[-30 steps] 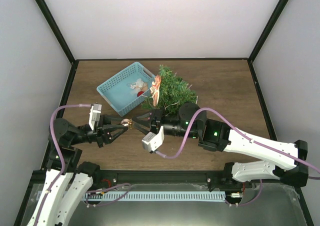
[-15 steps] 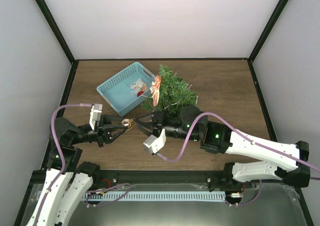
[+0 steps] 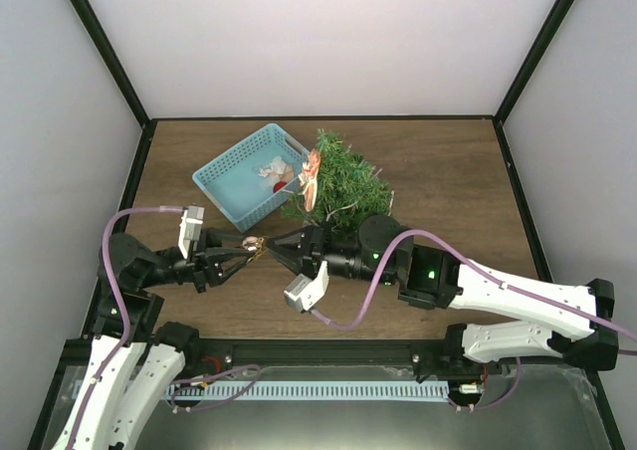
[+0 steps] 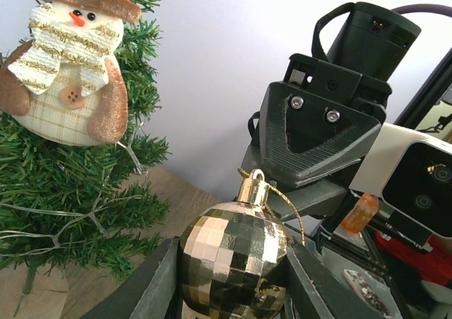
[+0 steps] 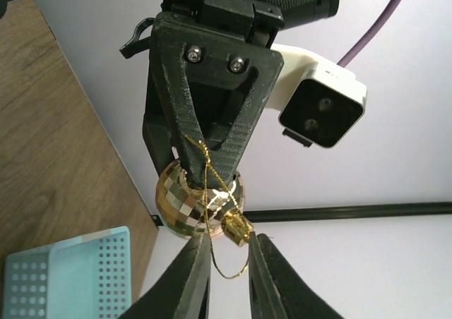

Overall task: Decorate the small christmas tree
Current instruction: Hang the decoration item on the Christmas tree.

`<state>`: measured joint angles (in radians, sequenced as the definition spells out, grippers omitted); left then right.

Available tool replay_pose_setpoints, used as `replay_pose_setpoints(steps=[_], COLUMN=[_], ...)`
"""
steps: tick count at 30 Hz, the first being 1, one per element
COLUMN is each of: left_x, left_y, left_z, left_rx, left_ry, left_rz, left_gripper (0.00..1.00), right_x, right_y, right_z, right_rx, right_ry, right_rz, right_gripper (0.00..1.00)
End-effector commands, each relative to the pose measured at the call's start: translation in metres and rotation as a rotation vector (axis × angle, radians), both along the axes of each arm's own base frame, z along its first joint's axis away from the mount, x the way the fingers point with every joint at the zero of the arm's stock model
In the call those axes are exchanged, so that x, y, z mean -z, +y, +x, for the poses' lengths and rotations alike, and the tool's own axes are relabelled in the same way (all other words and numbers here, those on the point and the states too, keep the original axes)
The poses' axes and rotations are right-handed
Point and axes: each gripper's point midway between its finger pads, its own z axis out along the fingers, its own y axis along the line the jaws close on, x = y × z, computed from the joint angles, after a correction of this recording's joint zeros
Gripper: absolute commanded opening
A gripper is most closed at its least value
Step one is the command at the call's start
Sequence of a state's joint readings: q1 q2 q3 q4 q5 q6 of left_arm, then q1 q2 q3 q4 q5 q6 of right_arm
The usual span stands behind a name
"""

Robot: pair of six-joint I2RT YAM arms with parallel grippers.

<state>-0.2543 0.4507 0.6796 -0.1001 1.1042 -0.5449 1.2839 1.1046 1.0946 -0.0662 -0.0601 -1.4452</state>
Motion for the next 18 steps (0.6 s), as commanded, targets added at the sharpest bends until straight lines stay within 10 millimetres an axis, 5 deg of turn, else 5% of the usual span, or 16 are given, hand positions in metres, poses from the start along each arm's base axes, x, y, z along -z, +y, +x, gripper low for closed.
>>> replay_pose_setpoints(steps=[1,18], left_x=[-0.0055,-0.0071], left_y=[0.0,0.0], left_z=[-0.0055,-0.0084], left_rx=[0.015,0.025], left_ry=[-0.023,-0.025], left_rz=[0.003,0.004], left_gripper=[0.28,0.28], right_x=[-0.0098,-0.0027], right_y=[0.0017,0.008], right_z=[-0.0039,-0.0001], right_rx=[-0.007,0.006], right_ry=[-0.015,0.0], right_rz=[0.04,0.018], right_gripper=[0.16,0.21])
